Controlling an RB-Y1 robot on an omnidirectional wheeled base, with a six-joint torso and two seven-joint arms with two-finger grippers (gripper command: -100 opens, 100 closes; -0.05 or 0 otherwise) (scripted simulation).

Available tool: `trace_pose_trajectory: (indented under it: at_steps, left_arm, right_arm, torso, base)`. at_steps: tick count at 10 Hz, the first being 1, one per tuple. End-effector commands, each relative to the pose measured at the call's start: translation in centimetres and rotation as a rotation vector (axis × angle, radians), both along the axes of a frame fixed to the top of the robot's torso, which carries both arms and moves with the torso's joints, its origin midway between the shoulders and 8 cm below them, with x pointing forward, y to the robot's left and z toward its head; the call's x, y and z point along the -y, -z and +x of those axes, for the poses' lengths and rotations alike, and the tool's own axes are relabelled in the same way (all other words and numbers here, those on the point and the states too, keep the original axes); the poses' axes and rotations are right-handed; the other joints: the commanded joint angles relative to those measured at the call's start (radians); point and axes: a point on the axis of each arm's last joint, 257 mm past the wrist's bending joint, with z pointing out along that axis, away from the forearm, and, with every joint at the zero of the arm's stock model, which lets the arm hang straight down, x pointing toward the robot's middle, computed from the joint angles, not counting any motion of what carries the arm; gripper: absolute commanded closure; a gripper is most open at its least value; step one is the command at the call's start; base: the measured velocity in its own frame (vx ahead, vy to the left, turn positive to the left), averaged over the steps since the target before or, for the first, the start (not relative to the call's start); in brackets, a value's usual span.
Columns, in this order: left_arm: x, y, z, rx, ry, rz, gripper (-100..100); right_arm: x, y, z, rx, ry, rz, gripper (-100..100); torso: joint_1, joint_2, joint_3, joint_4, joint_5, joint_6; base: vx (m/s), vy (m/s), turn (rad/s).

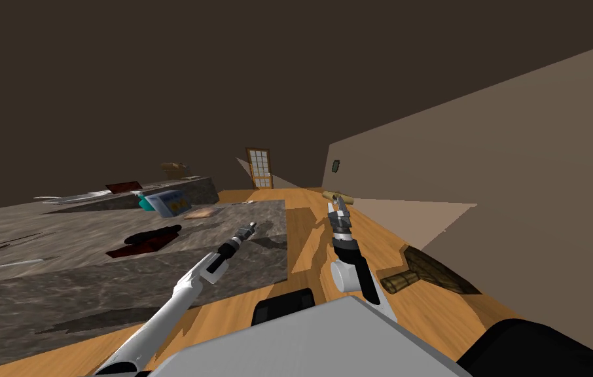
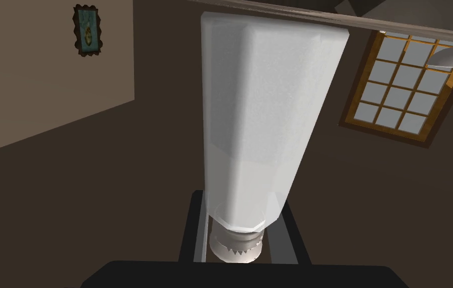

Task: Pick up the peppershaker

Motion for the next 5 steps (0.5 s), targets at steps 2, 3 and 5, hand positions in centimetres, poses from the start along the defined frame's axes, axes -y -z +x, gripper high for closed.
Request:
trace_pose_trajectory:
  at_steps: [2,3,5]
  left_arm:
    - [-1.7,0.4,-1.8,-0.006,-0.026,-0.001,100]
    - [-1.6,0.7,-2.6,-0.008,-0.025,-0.004,100]
    - [-2.8,0.4,-4.0,-0.004,-0.044,0.000,100]
  right_arm:
    - [0.0,0.0,0.0,0.000,0.000,0.000,0]
    - [0.0,0.0,0.0,0.000,0.000,0.000,0]
    - [0.0,0.0,0.0,0.000,0.000,0.000,0]
  torso:
    - [0.001,0.001,-0.001,-0.003,0.001,-0.002]
    - [0.002,-0.001,-0.002,-0.004,0.002,-0.002]
    - [0.003,0.001,-0.003,-0.006,0.003,-0.002]
  base:
    - [0.049,-0.005,-0.048]
    - [0.060,-0.008,-0.061]
    - [0.042,-0.002,-0.053]
